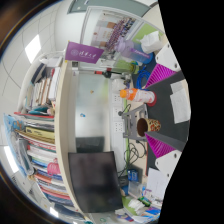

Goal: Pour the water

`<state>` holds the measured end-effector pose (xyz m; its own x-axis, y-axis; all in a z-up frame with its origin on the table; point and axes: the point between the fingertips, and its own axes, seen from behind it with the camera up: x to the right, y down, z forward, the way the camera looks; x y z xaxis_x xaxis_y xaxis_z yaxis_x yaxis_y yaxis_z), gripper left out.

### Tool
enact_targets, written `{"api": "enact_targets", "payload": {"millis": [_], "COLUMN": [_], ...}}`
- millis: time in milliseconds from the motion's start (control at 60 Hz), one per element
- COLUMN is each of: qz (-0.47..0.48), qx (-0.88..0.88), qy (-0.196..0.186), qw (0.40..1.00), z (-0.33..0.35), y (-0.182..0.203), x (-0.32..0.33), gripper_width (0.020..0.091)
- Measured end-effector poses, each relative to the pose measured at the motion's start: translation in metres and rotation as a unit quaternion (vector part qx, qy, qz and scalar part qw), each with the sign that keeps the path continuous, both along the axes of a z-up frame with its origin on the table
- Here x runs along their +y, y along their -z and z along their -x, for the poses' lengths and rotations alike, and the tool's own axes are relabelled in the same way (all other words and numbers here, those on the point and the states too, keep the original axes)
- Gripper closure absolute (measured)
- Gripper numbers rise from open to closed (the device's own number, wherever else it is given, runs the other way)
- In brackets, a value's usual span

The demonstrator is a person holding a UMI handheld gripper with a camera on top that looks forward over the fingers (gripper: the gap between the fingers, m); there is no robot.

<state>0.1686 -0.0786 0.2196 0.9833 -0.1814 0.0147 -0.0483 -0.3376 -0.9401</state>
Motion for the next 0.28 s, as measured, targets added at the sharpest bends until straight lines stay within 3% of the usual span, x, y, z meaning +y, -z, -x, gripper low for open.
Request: {"api": "enact_targets", "payload": {"millis": [283], "qz": [-0.020], "qx": [-0.014], "qy": [0.015], "qw": [1.000], "z": [0.000], "y": [-0.042], "x": [-0.021], "gripper_width": [0.0247]}}
